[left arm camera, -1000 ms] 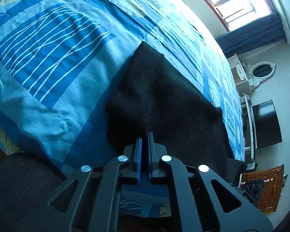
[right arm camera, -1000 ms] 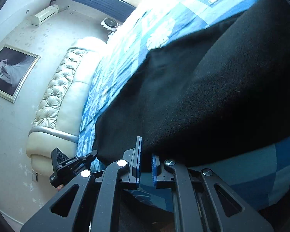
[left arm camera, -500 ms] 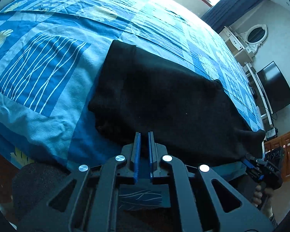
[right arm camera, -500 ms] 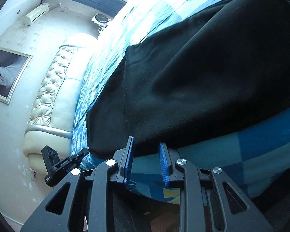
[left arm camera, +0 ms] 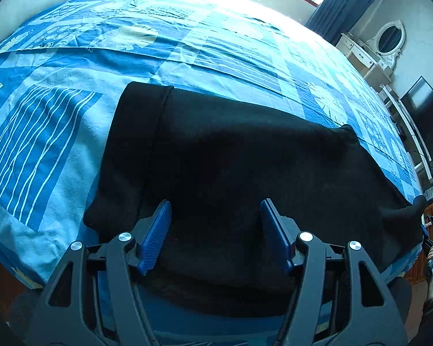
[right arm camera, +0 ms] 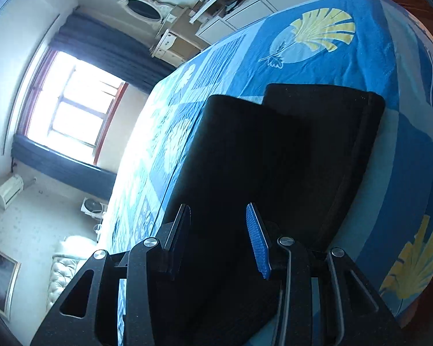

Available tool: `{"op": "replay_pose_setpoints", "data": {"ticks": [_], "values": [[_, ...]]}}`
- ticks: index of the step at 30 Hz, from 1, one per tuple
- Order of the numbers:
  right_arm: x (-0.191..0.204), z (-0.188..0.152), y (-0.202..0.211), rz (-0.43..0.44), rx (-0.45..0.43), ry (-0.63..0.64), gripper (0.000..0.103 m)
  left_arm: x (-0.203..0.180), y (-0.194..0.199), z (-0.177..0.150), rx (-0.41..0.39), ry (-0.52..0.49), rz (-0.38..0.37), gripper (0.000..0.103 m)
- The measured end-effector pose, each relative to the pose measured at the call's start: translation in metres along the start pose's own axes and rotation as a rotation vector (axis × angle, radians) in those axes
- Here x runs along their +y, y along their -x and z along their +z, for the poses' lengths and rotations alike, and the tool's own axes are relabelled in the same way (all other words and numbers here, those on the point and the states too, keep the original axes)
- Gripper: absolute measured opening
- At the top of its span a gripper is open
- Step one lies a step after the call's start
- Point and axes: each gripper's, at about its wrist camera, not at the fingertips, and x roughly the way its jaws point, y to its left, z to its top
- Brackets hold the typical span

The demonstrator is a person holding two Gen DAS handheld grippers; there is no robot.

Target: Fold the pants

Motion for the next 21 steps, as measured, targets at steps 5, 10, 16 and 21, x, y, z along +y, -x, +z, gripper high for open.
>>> {"op": "replay_pose_setpoints", "data": {"ticks": [5,10,16,21], "values": [[-0.021,0.019,-0.021,-0.038,-0.038,-0.032,0.041,-0.009,0.000,-0.004,-0.003,-0.054,0.027,0.072],[-0.005,0.011,-0.029,0.007,-0.016,0.013,0.008,-0.006,-0.001,-0.003,-0.007,0.000,0.016,0.075],[0.006,0.015,0.009,0.108,-0.067,0.000,0.005,-0.007,-0.001,-0.002,-0.008,0.026,0.013,0.079],[0.003,0.015,0.052,0.068,-0.106,0.069,0.004,-0.004,0.001,-0.001,-0.005,0.050,-0.008,0.079]]}}
